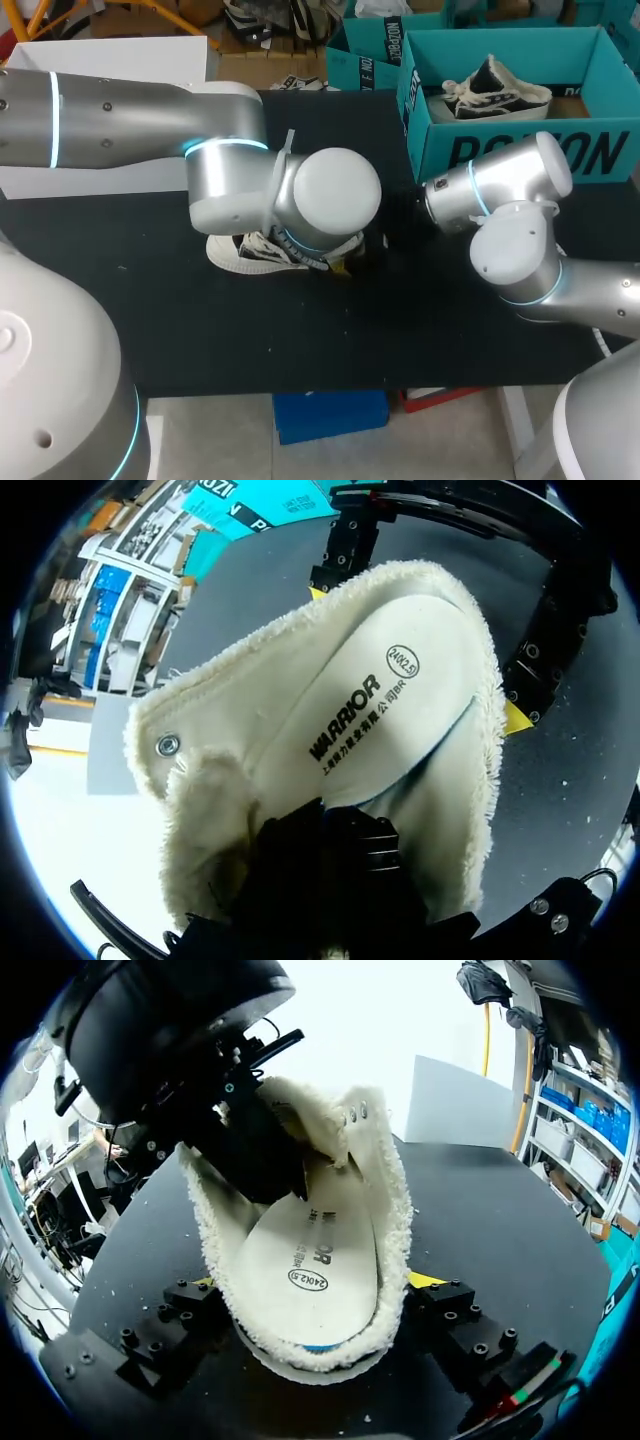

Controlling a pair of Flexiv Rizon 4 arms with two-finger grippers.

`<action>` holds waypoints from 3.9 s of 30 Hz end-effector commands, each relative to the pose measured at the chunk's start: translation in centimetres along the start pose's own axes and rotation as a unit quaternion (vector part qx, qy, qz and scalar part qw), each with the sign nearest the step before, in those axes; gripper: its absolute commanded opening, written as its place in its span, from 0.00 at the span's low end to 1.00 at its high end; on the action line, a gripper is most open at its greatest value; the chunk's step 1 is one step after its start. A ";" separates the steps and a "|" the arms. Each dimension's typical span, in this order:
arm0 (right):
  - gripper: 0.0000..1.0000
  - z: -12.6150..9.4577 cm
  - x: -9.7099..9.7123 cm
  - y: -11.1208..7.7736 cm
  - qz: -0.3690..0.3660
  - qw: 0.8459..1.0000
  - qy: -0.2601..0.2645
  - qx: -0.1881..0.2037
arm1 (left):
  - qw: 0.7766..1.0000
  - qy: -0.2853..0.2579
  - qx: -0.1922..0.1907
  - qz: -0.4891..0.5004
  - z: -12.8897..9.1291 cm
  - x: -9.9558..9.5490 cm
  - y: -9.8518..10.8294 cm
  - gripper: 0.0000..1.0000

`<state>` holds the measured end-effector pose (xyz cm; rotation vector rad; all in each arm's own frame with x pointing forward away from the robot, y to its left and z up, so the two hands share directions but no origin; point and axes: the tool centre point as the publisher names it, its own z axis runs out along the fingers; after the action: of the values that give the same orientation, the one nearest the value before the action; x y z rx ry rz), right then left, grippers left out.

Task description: Take the shoe out of the shoebox, open the shoe tongue, remove and reinsert the insole, then place the shoe into the shoebox

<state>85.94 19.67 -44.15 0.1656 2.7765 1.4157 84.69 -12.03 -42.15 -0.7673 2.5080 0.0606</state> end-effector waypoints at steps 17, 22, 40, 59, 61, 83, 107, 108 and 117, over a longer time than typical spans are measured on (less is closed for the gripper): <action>0.00 -0.3 0.1 -0.3 0.001 1.000 0.000 0.001 | 0.997 0.067 0.039 0.024 -0.1 -0.8 0.3 0.00; 0.00 -0.3 0.1 -0.3 0.001 1.000 0.000 0.001 | 0.995 0.080 0.046 0.026 -1.8 -1.0 0.1 0.00; 0.00 -0.3 0.1 -0.3 0.001 1.000 0.000 0.001 | 0.990 0.117 0.062 0.049 -4.2 -0.4 -0.4 0.00; 0.00 -0.3 0.1 -0.3 0.001 1.000 0.000 0.001 | 0.984 0.137 0.074 0.089 -4.2 1.3 -3.0 0.12; 0.00 -0.3 0.1 -0.3 0.001 1.000 0.000 0.001 | 0.984 0.133 0.077 0.089 -4.3 1.5 -3.4 0.13; 0.00 -0.3 0.1 -0.3 0.001 1.000 0.000 0.001 | 0.982 0.126 0.106 0.097 -4.7 1.9 -4.7 0.16; 0.00 -0.3 0.1 -0.3 0.001 1.000 0.000 0.001 | 0.976 0.120 0.133 0.128 -5.1 3.1 -7.4 0.24; 0.00 -0.3 0.1 -0.3 0.001 1.000 0.000 0.001 | 0.975 0.119 0.134 0.127 -5.1 3.0 -7.5 0.24; 0.00 -0.3 0.1 -0.3 0.001 1.000 0.000 0.001 | 0.973 0.115 0.151 0.127 -5.9 2.9 -8.1 0.24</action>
<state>85.81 19.18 -44.16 0.1656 2.7765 1.4156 84.43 -21.56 -37.67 -0.3465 2.7371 -0.3236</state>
